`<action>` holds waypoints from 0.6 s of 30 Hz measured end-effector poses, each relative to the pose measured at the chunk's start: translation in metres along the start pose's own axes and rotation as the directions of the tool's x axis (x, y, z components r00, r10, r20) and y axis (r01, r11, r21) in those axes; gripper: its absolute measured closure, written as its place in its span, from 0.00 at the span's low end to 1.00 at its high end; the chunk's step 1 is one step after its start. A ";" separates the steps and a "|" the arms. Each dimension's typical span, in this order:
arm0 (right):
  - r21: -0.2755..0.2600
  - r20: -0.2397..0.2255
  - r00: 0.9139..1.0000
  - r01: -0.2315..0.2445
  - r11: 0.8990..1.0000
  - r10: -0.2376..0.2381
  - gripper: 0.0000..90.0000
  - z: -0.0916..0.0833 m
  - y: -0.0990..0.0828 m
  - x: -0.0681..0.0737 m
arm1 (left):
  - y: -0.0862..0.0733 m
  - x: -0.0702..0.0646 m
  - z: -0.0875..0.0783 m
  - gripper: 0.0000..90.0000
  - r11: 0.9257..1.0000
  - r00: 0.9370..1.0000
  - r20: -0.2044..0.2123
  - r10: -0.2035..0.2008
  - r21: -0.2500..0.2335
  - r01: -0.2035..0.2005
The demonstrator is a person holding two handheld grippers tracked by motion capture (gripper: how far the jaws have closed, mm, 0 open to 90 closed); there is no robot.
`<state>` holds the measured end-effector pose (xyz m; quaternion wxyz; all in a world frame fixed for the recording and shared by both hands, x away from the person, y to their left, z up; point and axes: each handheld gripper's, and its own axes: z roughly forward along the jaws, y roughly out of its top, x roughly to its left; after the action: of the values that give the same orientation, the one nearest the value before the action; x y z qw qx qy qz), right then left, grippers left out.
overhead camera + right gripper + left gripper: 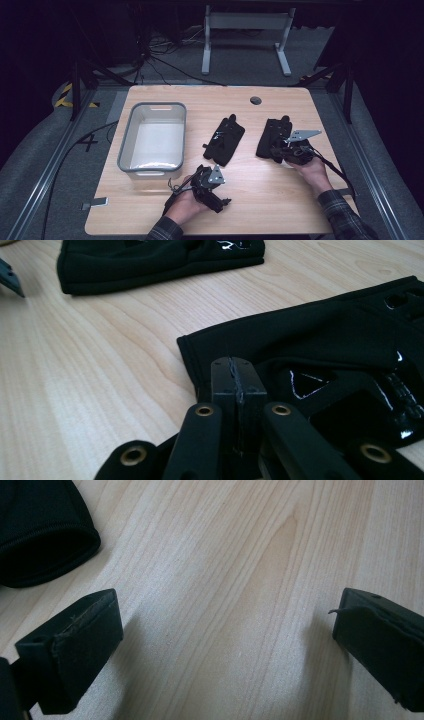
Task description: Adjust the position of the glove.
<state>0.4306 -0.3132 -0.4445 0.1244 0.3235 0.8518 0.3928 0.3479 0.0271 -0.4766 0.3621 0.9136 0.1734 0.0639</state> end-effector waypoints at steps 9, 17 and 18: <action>0.028 -0.020 1.000 0.012 1.000 -0.012 1.00 0.016 -0.002 -0.001 | 0.000 0.000 0.000 0.00 1.000 1.000 0.001 -0.003 0.001 0.003; 0.042 -0.035 0.999 0.030 0.999 -0.028 1.00 0.013 -0.005 0.002 | 0.000 0.000 0.000 0.00 1.000 1.000 0.000 -0.001 0.001 0.001; 0.044 -0.038 0.999 0.030 0.999 -0.028 1.00 0.013 -0.005 0.001 | -0.001 0.000 -0.001 0.00 1.000 1.000 0.000 -0.003 0.001 0.003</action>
<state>0.4332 -0.3071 -0.4567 0.1071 0.3065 0.8670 0.3779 0.3474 0.0277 -0.4766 0.3616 0.9136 0.1747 0.0632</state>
